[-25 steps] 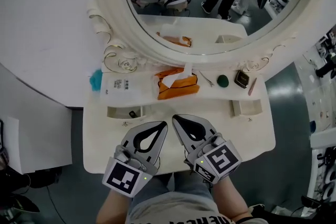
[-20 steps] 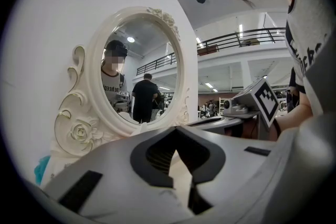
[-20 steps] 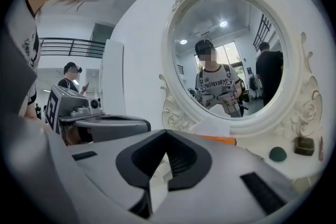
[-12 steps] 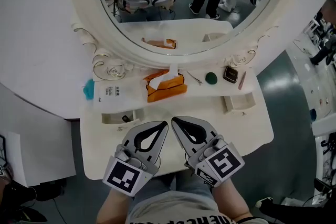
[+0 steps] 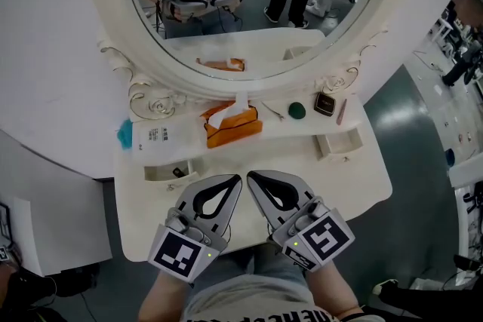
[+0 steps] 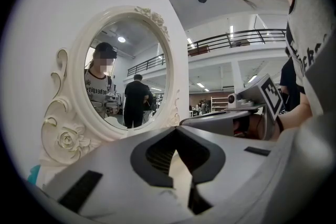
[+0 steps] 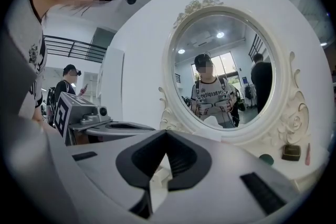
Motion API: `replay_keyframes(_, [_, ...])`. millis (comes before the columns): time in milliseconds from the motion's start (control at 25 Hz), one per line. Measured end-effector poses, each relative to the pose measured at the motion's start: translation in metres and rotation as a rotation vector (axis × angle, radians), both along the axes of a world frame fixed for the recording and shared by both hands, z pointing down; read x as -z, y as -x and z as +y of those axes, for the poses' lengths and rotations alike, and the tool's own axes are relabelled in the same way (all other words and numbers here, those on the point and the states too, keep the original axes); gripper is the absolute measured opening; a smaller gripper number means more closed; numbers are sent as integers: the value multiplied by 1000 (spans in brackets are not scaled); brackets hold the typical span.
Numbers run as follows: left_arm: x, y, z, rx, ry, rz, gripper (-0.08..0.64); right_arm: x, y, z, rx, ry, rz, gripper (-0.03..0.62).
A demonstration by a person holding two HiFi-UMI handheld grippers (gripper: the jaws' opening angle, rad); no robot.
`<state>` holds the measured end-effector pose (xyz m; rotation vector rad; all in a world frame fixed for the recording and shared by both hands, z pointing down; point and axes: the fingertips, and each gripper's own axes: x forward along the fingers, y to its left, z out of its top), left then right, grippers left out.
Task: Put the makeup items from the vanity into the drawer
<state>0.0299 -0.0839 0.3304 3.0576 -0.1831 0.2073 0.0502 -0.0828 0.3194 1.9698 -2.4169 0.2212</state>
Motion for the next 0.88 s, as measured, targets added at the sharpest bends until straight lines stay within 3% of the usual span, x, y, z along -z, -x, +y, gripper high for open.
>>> replay_keyframes(880, [5,6,12,-17,-11,15,12,4,12,13,5,-12,26,11])
